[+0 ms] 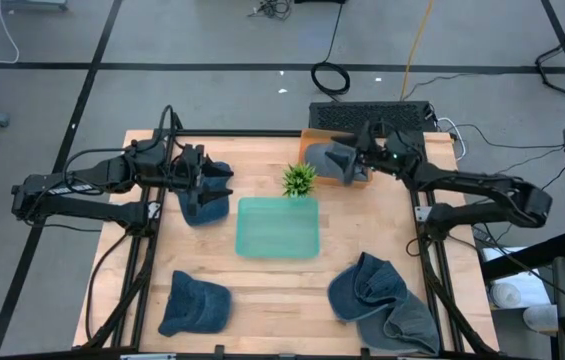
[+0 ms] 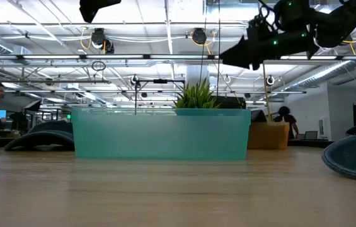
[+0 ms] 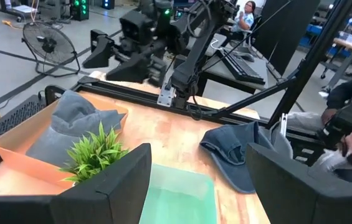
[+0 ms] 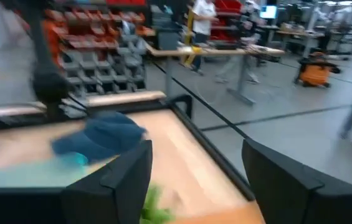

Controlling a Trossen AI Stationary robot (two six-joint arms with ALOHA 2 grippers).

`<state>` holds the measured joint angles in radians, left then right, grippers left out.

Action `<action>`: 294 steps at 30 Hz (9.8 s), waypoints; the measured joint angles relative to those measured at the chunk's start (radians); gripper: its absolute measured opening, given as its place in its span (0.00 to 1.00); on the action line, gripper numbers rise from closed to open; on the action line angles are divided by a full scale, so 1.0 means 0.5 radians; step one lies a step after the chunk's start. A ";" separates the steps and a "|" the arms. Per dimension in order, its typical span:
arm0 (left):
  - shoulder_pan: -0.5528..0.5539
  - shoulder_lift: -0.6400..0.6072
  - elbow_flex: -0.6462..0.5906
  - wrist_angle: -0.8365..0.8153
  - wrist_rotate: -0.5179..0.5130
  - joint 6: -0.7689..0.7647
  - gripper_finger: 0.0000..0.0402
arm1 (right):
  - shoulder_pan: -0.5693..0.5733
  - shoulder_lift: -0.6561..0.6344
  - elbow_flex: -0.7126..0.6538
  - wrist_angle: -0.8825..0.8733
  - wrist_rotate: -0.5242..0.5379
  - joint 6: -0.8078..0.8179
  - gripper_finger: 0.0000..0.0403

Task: Pick & Place hat
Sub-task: Put the gray cap into the orange bin

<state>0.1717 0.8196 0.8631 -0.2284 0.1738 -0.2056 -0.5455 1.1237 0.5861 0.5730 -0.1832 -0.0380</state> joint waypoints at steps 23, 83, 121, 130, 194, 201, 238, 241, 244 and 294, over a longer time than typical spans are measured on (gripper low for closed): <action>0.000 0.000 0.000 0.066 0.021 0.267 0.99 | 0.503 -0.331 0.002 0.103 0.002 0.321 0.98; -0.439 0.179 0.000 0.093 -0.301 -0.085 0.98 | 3.115 0.154 1.179 -1.403 1.969 0.599 0.98; -0.438 0.180 0.000 0.028 -0.302 -0.310 0.98 | 3.222 1.357 1.843 -2.905 -0.050 2.879 0.98; -0.457 0.180 0.000 0.028 -0.297 -0.393 0.98 | 3.222 1.358 1.829 -3.091 0.118 2.806 0.98; -0.483 0.180 0.000 -0.057 -0.191 -0.416 0.98 | 3.171 1.062 2.000 -3.067 0.342 2.128 0.02; -0.483 0.180 0.000 -0.058 -0.189 -0.386 0.98 | 3.222 0.792 2.000 -2.832 0.524 1.970 0.02; -0.483 0.180 0.000 -0.060 -0.249 -0.381 0.98 | 3.095 0.576 0.825 -1.333 3.298 0.063 0.03; -0.483 0.180 0.000 -0.060 -0.250 -0.372 0.98 | 3.019 0.576 0.640 -0.924 3.293 -0.195 0.03; -0.483 0.180 0.000 -0.059 -0.251 -0.322 0.98 | 2.932 0.575 0.468 -0.521 3.215 -0.440 0.03; -0.370 0.226 0.002 0.730 -0.382 0.334 0.98 | 1.295 0.576 0.586 1.328 0.228 -1.522 0.03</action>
<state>-0.0135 0.9328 0.8639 0.1365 -0.0170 -0.0387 0.1021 1.4119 0.8792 1.2368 -0.0693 -0.7988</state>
